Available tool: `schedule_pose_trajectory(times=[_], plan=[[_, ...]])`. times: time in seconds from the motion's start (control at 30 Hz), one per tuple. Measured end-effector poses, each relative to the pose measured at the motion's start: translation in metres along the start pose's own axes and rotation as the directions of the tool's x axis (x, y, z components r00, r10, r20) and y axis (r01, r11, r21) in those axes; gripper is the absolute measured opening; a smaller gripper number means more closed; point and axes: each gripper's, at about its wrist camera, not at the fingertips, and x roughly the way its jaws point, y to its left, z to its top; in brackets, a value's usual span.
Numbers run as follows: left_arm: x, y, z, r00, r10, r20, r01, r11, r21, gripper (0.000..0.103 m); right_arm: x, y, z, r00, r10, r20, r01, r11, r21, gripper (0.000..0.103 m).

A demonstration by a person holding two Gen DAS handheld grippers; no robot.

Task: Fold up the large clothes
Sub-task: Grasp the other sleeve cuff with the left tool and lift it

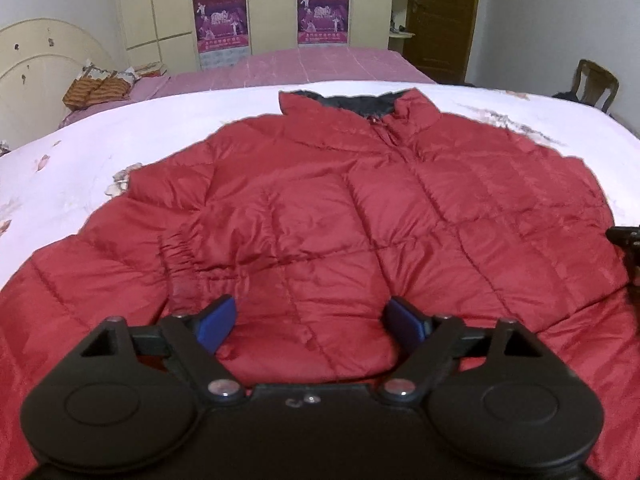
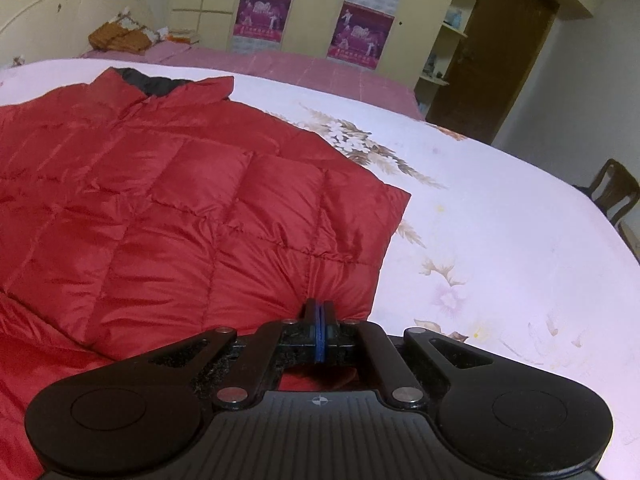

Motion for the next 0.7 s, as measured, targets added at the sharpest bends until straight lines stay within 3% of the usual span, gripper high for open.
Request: schedule_pose_trajectory(times=[0.03, 0.07, 0.1, 0.13, 0.17, 0.2, 0.3, 0.37, 0.43, 0.53, 0.6, 0.7], plan=[[-0.007, 0.002, -0.002, 1.0, 0.006, 0.022, -0.006, 1.0, -0.006, 0.099, -0.006, -0.001, 0.001, 1.0, -0.005, 0.009, 0.005, 1.0, 0.014, 0.0], [-0.018, 0.004, -0.007, 0.998, 0.014, 0.054, -0.013, 1.0, -0.014, 0.103, -0.014, -0.003, 0.0, 1.0, -0.008, 0.027, 0.007, 1.0, 0.03, 0.0], [-0.028, 0.007, -0.013, 0.997, 0.03, 0.076, -0.028, 0.999, -0.024, 0.103, -0.02, -0.005, -0.001, 0.999, -0.006, 0.037, 0.004, 0.999, 0.047, 0.013], [-0.037, 0.013, -0.019, 0.995, 0.049, 0.083, -0.045, 0.998, -0.046, 0.103, -0.026, -0.007, -0.003, 0.999, -0.017, 0.042, 0.014, 0.997, 0.071, 0.037], [-0.044, 0.019, -0.025, 0.994, 0.063, 0.084, -0.057, 0.996, -0.075, 0.103, -0.034, -0.01, -0.007, 0.997, -0.028, 0.067, 0.021, 0.995, 0.099, 0.091], [-0.053, 0.028, -0.033, 0.993, 0.077, 0.085, -0.067, 0.992, -0.11, 0.102, -0.044, -0.012, -0.012, 0.994, -0.016, 0.108, 0.003, 0.993, 0.118, 0.096], [-0.083, 0.066, -0.066, 0.991, 0.11, 0.072, -0.085, 0.953, -0.292, 0.094, -0.063, -0.014, -0.022, 0.992, 0.011, 0.126, -0.031, 0.987, 0.159, 0.094], [-0.1, 0.09, -0.092, 0.991, 0.124, 0.053, -0.093, 0.91, -0.405, 0.086, -0.069, -0.014, -0.028, 0.994, 0.004, 0.111, -0.025, 0.982, 0.188, 0.086], [-0.118, 0.113, -0.119, 0.988, 0.154, 0.031, -0.117, 0.854, -0.506, 0.084, -0.071, -0.015, -0.031, 0.995, 0.014, 0.095, -0.036, 0.973, 0.23, 0.082], [-0.149, 0.147, -0.162, 0.979, 0.2, 0.04, -0.121, 0.728, -0.675, 0.081, -0.07, -0.009, -0.028, 0.996, 0.043, 0.078, -0.061, 0.967, 0.249, 0.081], [-0.168, 0.158, -0.179, 0.972, 0.225, 0.068, -0.1, 0.658, -0.746, 0.079, -0.069, 0.001, -0.023, 0.995, 0.055, 0.085, -0.073, 0.974, 0.216, 0.081], [-0.187, 0.176, -0.205, 0.945, 0.318, 0.072, -0.108, 0.516, -0.849, 0.079, -0.069, 0.014, -0.016, 0.992, 0.077, 0.101, -0.095, 0.977, 0.189, 0.081]])
